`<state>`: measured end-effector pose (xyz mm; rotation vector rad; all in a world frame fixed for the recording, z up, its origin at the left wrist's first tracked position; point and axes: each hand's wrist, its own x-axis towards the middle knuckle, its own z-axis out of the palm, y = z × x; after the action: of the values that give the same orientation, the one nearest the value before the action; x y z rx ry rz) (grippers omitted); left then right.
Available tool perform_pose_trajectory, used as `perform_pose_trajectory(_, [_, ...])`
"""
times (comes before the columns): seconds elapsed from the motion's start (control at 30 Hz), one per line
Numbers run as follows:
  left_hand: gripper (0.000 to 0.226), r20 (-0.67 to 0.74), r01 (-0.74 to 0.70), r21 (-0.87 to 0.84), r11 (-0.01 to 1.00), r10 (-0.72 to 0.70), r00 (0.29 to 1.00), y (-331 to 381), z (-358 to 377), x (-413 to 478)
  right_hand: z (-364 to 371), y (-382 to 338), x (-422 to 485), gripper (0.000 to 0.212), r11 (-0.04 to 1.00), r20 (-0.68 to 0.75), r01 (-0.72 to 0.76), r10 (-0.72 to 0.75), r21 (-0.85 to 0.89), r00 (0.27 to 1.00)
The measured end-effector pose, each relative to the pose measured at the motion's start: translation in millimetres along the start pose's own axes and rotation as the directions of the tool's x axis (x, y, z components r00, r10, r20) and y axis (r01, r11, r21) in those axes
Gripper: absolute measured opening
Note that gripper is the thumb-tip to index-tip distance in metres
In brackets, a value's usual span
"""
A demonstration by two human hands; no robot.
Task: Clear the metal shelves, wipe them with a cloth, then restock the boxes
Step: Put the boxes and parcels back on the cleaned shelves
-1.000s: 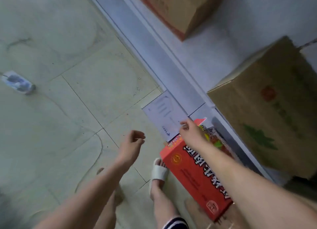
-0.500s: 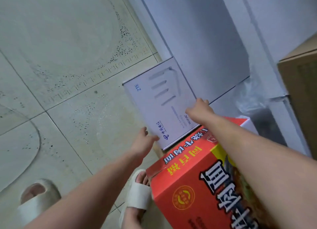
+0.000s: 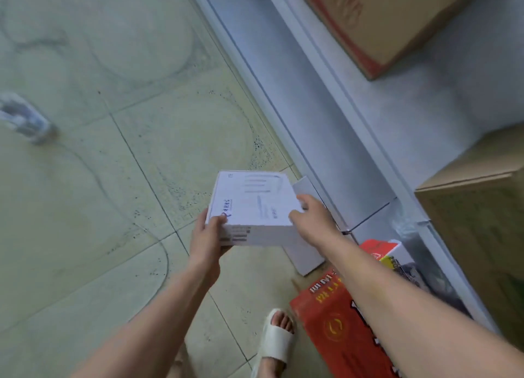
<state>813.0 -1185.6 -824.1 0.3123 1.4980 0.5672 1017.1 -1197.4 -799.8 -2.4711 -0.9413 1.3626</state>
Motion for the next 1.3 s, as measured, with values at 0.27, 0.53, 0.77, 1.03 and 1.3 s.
perform_pose_trajectory(0.27, [0.044, 0.053, -0.27, -0.111, 0.957, 0.277, 0.959, 206, -58, -231, -93, -154, -231, 0.04, 0.798, -0.165, 0.187, -0.111, 0.573, 0.98])
perform_pose_trajectory(0.53, [0.04, 0.058, -0.572, -0.201, 0.796, 0.592, 0.804, 327, -116, -452, -173, -265, -438, 0.031, 0.537, -0.17, 0.378, -0.396, 0.754, 0.902])
perform_pose_trajectory(0.77, [0.044, -0.019, -0.748, -0.299, 0.593, 0.78, 0.626, 356, -134, -569, -203, -306, -532, 0.039, 0.287, -0.382, 0.58, -0.524, 0.763, 0.762])
perform_pose_trajectory(1.03, [0.04, -0.259, -0.883, -0.312, 0.35, 0.863, 0.433, 312, -139, -678, -244, -299, -592, 0.049, 0.206, -0.279, 0.661, -0.788, 0.721, 0.549])
perform_pose_trajectory(1.3, [0.044, -0.586, -0.939, -0.264, 0.22, 0.736, 0.338, 226, -184, -773, -215, -298, -678, 0.077, 0.18, -0.066, 0.591, -0.927, 0.786, 0.37])
